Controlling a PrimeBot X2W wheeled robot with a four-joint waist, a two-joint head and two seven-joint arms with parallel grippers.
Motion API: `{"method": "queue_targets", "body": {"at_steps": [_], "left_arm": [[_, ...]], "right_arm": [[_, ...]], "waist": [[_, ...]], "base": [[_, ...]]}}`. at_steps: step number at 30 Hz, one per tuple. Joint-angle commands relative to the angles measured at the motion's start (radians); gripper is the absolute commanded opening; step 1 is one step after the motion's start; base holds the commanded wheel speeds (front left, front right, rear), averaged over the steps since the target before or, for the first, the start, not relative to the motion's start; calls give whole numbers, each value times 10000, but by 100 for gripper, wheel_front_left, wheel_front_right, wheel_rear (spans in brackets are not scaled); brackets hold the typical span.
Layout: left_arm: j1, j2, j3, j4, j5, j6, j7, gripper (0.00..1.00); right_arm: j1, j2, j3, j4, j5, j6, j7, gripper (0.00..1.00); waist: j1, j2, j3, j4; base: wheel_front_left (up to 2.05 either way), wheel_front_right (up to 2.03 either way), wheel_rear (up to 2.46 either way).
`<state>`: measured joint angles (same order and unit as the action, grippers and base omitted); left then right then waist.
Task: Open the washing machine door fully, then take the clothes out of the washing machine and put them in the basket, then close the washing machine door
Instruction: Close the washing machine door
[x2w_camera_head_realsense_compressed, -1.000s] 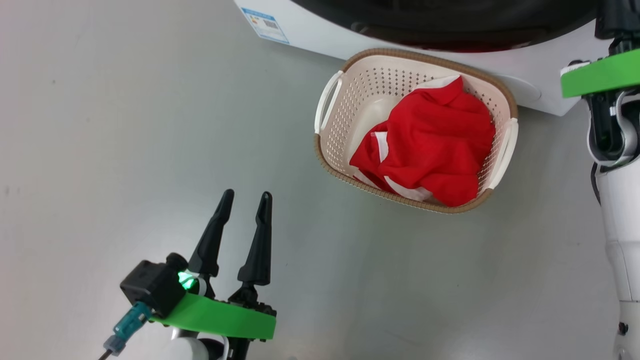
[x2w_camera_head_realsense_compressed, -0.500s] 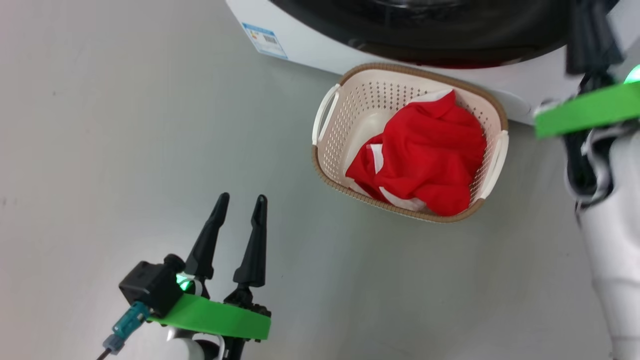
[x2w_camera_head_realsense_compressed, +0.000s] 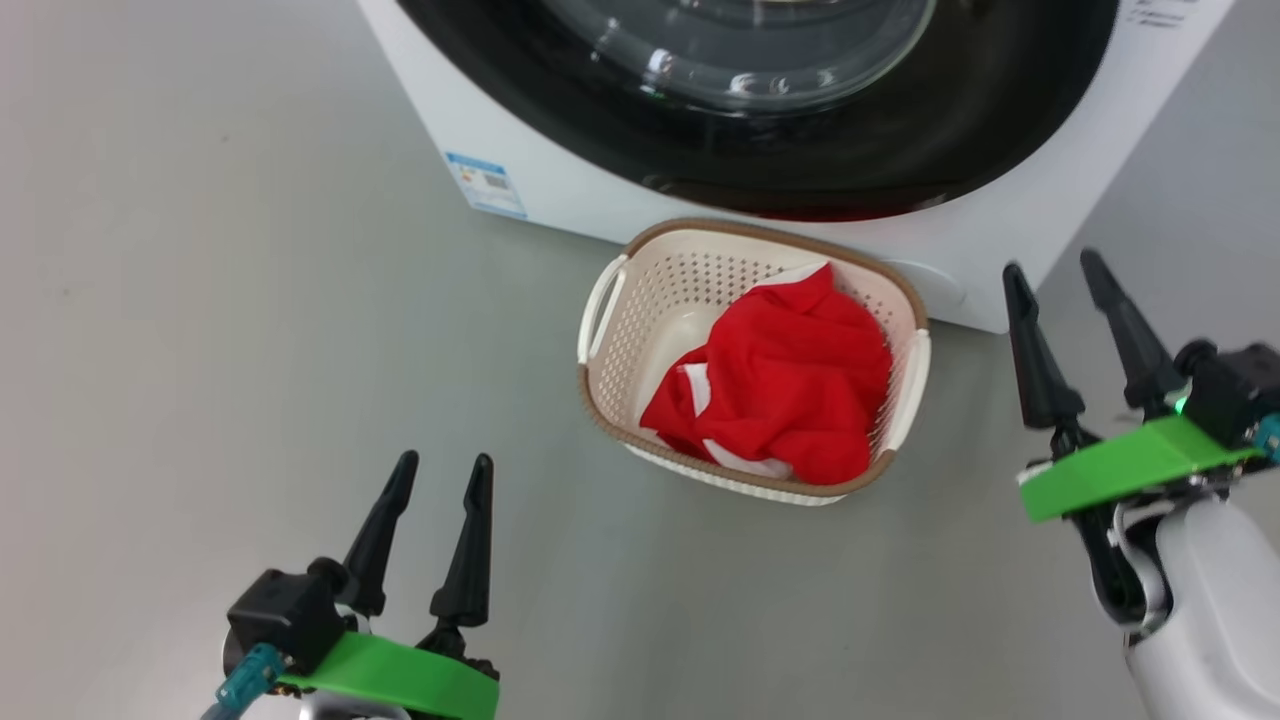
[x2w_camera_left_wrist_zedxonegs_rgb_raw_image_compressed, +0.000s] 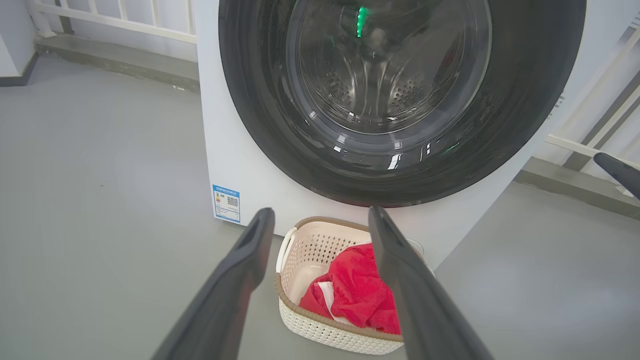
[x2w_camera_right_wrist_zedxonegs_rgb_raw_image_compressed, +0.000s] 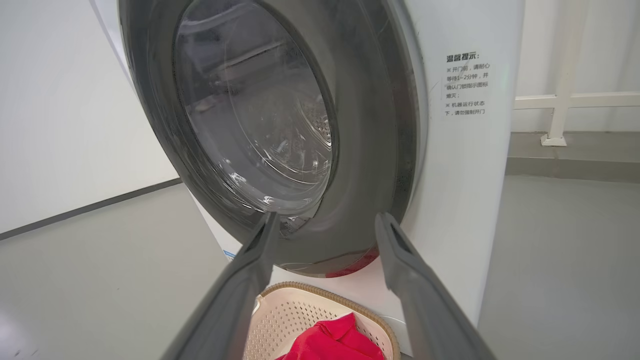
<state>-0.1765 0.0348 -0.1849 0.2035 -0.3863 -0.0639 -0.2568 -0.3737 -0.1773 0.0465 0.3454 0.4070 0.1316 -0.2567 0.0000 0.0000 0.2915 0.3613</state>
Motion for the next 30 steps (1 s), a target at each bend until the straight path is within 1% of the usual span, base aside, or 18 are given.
{"method": "queue_targets", "body": {"at_steps": [1,9,15,23,30], "left_arm": [[53,154,393,-167,116,-110,-49,100],[176,154,912,23,714,-411,-49,100],[482,154,1453,28,1171,-590,-49,100],[936,154,2057,-120,1499,-656,-49,100],[1328,154,2165,-219,1595,-664,-49,100]], "right_arm": [[167,65,213,-325,92,-9,-51,100],[1530,378,-21,-791,78,-9,-51,100],[2405,622,-250,-958,142,-9,-51,100],[3495,814,-804,-1129,-4,-9,-51,100],[4250,898,-1173,-1329,-236,-9,-51,100]], "waist": [[0,0,-387,-383],[0,0,-915,-997],[0,0,-1321,-1581],[0,0,-1735,-2270],[0,0,-2029,-2713]], "base": [[0,0,0],[0,0,0],[0,0,0],[0,0,0],[0,0,0]]}}
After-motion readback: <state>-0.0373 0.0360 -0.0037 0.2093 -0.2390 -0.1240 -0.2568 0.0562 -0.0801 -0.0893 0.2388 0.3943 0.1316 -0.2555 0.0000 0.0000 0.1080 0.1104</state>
